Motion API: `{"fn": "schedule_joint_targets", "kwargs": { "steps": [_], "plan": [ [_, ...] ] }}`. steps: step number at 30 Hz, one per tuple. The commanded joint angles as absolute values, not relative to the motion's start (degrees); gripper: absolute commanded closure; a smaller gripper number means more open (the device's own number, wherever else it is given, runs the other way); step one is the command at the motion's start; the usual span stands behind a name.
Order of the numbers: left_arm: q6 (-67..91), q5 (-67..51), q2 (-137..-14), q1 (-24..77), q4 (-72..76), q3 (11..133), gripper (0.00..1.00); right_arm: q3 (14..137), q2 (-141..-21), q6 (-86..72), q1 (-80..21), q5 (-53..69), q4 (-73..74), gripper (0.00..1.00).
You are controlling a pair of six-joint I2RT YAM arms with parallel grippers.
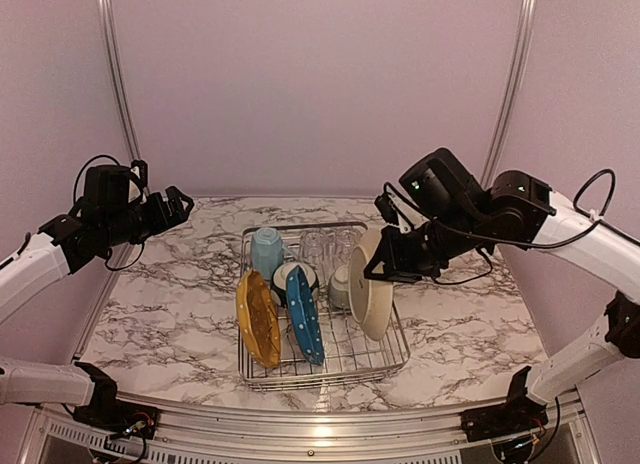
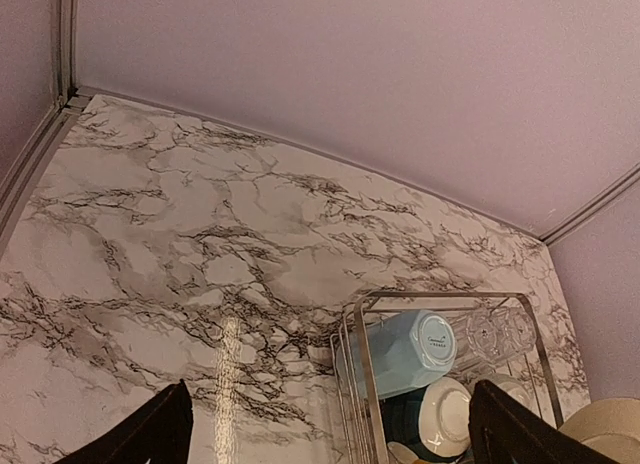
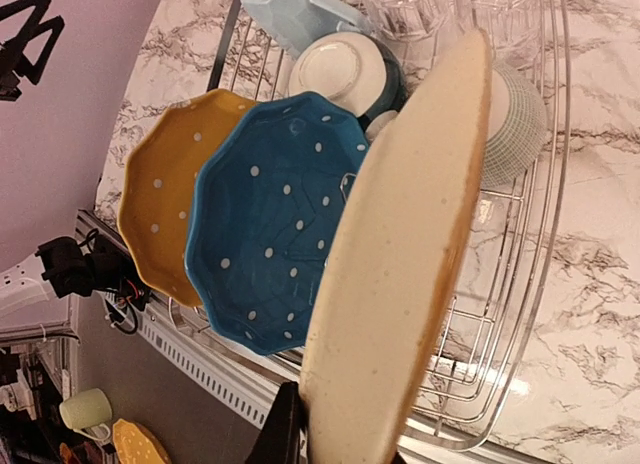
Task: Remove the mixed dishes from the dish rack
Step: Grab the plate from the dish rack, then place the plate in the corner of the board.
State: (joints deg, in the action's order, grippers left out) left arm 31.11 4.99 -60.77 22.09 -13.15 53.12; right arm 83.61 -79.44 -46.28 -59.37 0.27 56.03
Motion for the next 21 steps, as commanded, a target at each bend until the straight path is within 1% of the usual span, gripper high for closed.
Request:
{"fn": "schedule_joint_targets", "kwargs": {
  "steps": [1,5,9,12,15,17,21],
  "plan": [
    [31.46,5.03,-60.94,22.37,-12.68,53.42,0.01,84.04,-74.22,-41.03,-55.62,6.62,49.58,1.0],
    [31.64,4.49,-61.66,22.43,-12.52,54.05,0.01,78.91,-68.89,-39.0,-51.45,14.25,44.01,1.0],
    [31.21,3.71,-62.59,22.44,-11.72,54.25,0.01,69.87,-61.35,-36.64,-46.47,25.83,30.74,1.0],
    [30.71,2.74,-63.34,22.46,-12.65,55.4,0.01,63.77,-56.73,-37.47,-41.32,32.17,22.02,1.0],
    [29.65,2.42,-63.25,22.58,-13.51,55.85,0.01,60.24,-53.66,-37.41,-37.52,34.41,17.45,1.0],
    [28.76,2.58,-63.08,22.56,-13.16,55.4,0.01,55.81,-52.03,-38.22,-35.67,36.02,11.27,1.0],
    [27.14,3.2,-64.27,22.53,-14.61,57.84,0.01,51.71,-51.54,-39.08,-32.79,36.13,4.08,1.0]
  ]
}}
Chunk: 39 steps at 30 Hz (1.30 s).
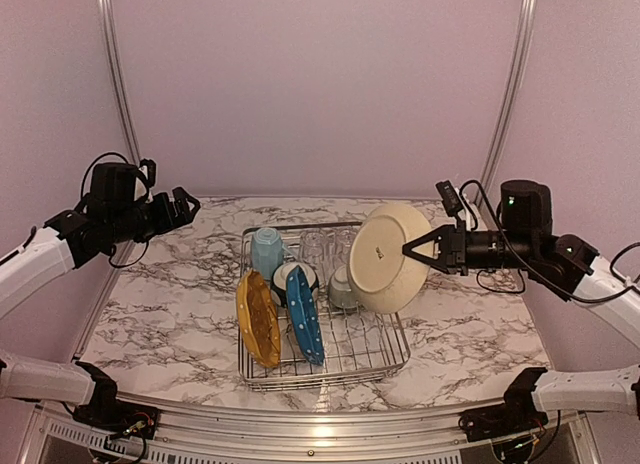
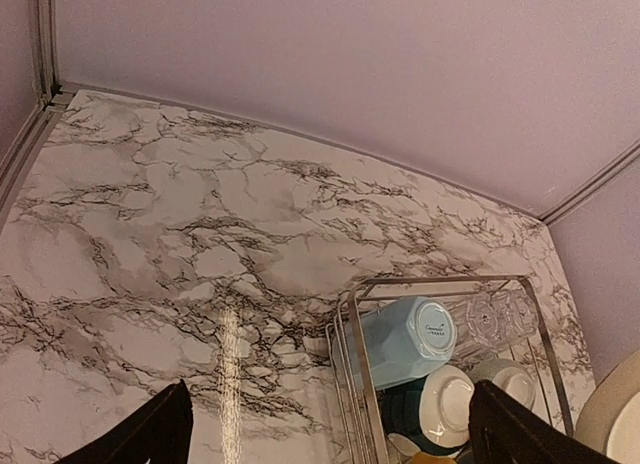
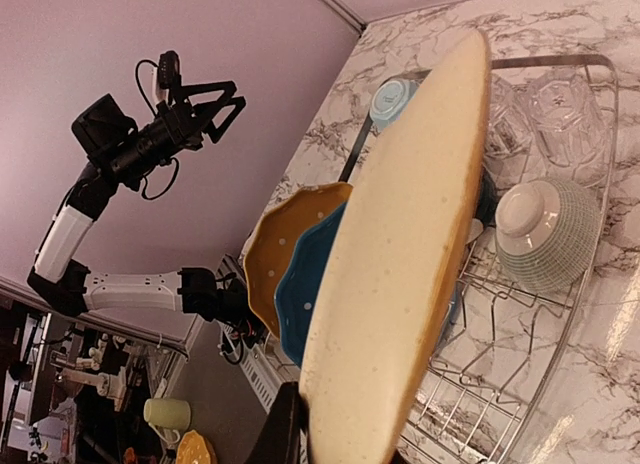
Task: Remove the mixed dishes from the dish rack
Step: Place the plate in the corner of the board.
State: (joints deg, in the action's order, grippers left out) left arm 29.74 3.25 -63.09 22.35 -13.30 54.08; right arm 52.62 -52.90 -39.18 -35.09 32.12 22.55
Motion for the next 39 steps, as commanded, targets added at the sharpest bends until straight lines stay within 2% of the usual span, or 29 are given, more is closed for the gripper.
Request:
{"fn": "schedule_joint_targets", "kwargs": {
  "steps": [1,7,13,17,21,24,27,34,39],
  "plan": [
    [26.71,3.19,-64.68,22.58,-15.45,59.23,0.01,52.17,-52.33,-38.47,-32.71,35.72,3.53,1.0],
    [23.14,2.5,-65.94,22.59,-20.75,67.8,0.01,57.36,-57.47,-33.75,-32.7,33.94,4.4,1.0],
    [22.6,1.84,-63.29,22.59,-24.36,69.95,0.01,60.65,-57.42,-30.91,-32.7,23.02,9.22,1.0],
    [24.36,0.27,-62.17,22.58,-25.42,68.11,0.01,68.34,-59.27,-25.59,-32.69,5.56,21.71,1.0],
    [25.82,-1.24,-61.26,22.61,-25.48,65.25,0.01,75.83,-64.53,-19.31,-32.69,-17.42,32.79,1.0],
    [27.01,-3.1,-60.94,22.62,-24.1,62.8,0.01,79.37,-70.81,-15.15,-32.6,-33.91,37.37,1.0],
    [25.82,-4.35,-62.43,22.67,-25.22,63.21,0.01,81.02,-76.94,-13.27,-32.33,-43.4,38.1,1.0],
    [27.06,-0.33,-62.99,22.71,-26.67,63.45,0.01,83.12,-88.57,-9.27,-30.53,-49.02,34.9,1.0],
    [30.05,-0.6,-64.96,22.75,-29.85,66.75,0.01,85.57,-98.76,-9.24,-25.73,-43.59,36.66,1.0]
  ]
}}
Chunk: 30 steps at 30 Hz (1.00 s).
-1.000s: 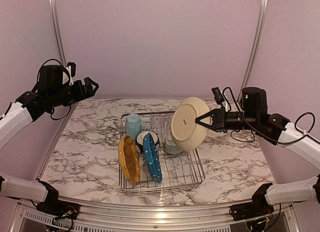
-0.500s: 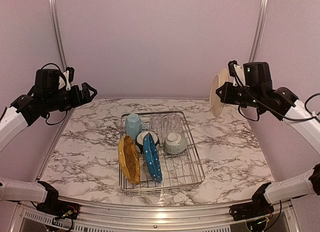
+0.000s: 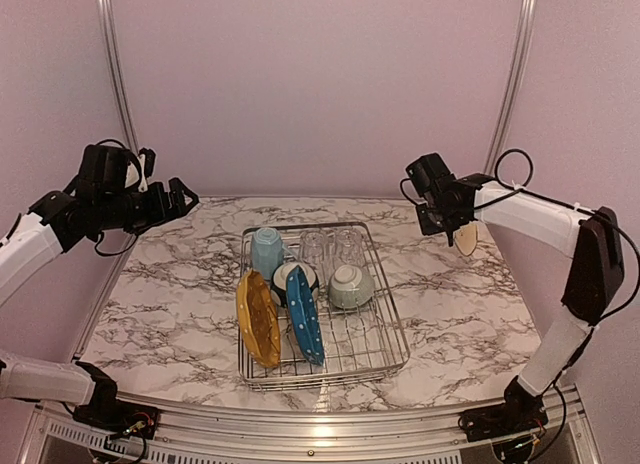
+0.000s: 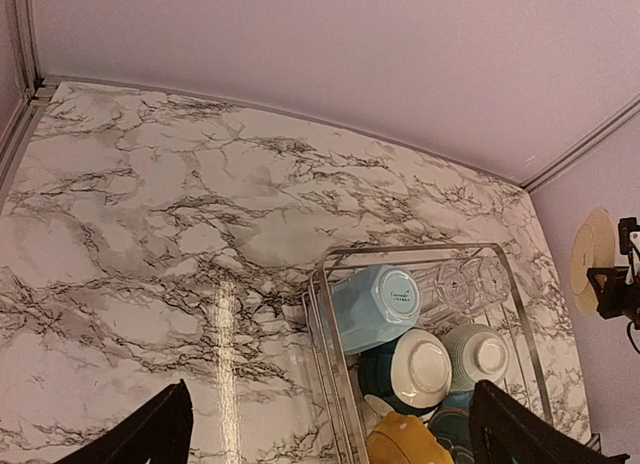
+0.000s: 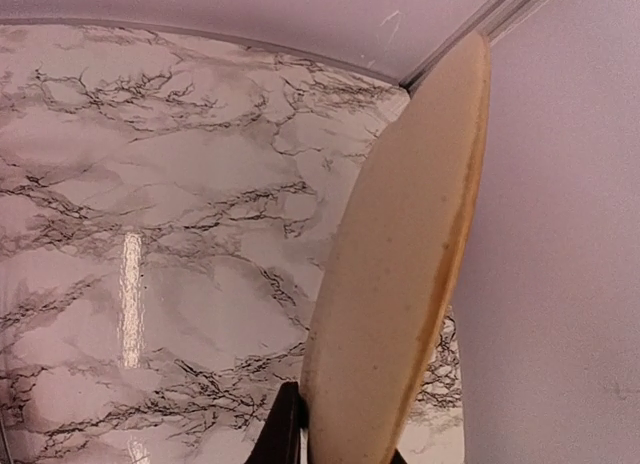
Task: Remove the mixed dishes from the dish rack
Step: Place the plate in the corner of the board.
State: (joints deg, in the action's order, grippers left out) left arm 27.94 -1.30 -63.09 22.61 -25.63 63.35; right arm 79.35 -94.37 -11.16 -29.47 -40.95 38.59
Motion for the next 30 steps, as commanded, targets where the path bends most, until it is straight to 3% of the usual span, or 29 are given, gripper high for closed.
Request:
{"fn": "schedule_joint_targets", "kwargs": {
  "steps": [1,4,9,15,30],
  "plan": [
    [29.98,-0.94,-66.12,22.75,-30.92,67.69,0.01,86.66,-101.05,-8.69,-24.96,-43.1,36.99,1.0],
    [31.13,2.59,-68.18,22.7,-32.76,68.45,0.01,91.64,-109.51,-3.32,-22.77,-41.08,38.38,1.0],
    [33.12,10.88,-69.1,22.69,-33.39,68.71,0.01,100.38,-120.6,-0.09,-21.82,-47.85,43.71,1.0],
    [32.49,9.85,-69.57,22.87,-32.17,65.06,0.01,94.05,-120.33,5.05,-21.8,-49.22,33.07,1.0],
    [34.13,2.63,-62.59,23.11,-27.31,60.01,0.01,93.91,-126.24,17.69,-21.23,-52.06,23.85,1.0]
  ]
}}
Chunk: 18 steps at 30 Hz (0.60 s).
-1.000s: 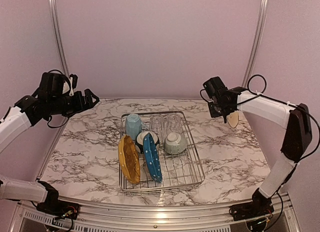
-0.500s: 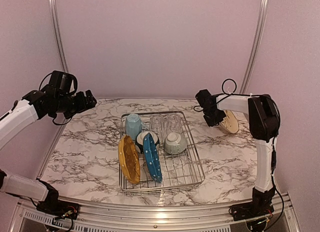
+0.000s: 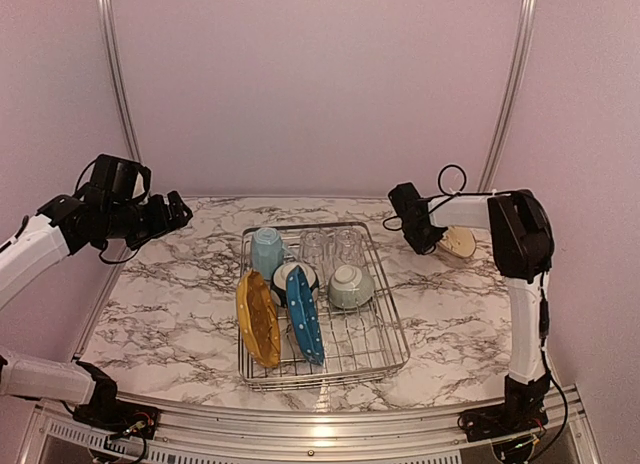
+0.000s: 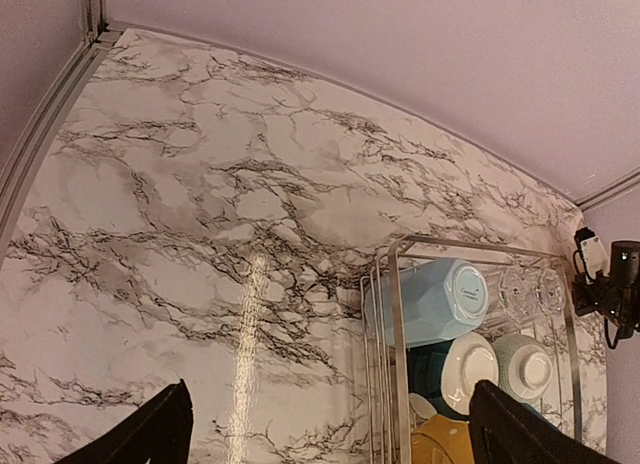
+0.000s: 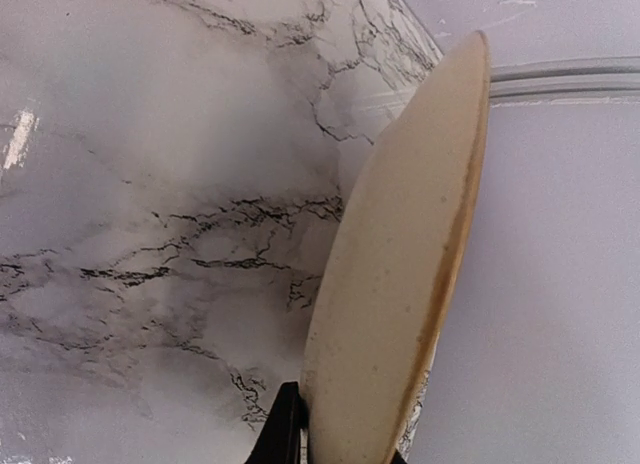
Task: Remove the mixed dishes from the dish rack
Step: Place the plate in the corner of the board.
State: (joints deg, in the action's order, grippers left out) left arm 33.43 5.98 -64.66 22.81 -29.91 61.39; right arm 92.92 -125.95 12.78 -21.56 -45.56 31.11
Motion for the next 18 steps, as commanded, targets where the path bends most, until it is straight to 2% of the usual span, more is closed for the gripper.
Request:
{"fn": "schedule_joint_targets", "kwargs": {
  "steps": [1,18],
  "plan": [
    [34.14,2.62,-62.05,23.09,-26.91,59.64,0.01,93.94,-126.83,18.43,-21.12,-52.58,23.07,1.0],
    [34.1,2.57,-56.64,23.07,-28.33,57.59,0.01,97.13,-129.9,23.57,-21.05,-52.07,21.86,1.0]
  ]
}}
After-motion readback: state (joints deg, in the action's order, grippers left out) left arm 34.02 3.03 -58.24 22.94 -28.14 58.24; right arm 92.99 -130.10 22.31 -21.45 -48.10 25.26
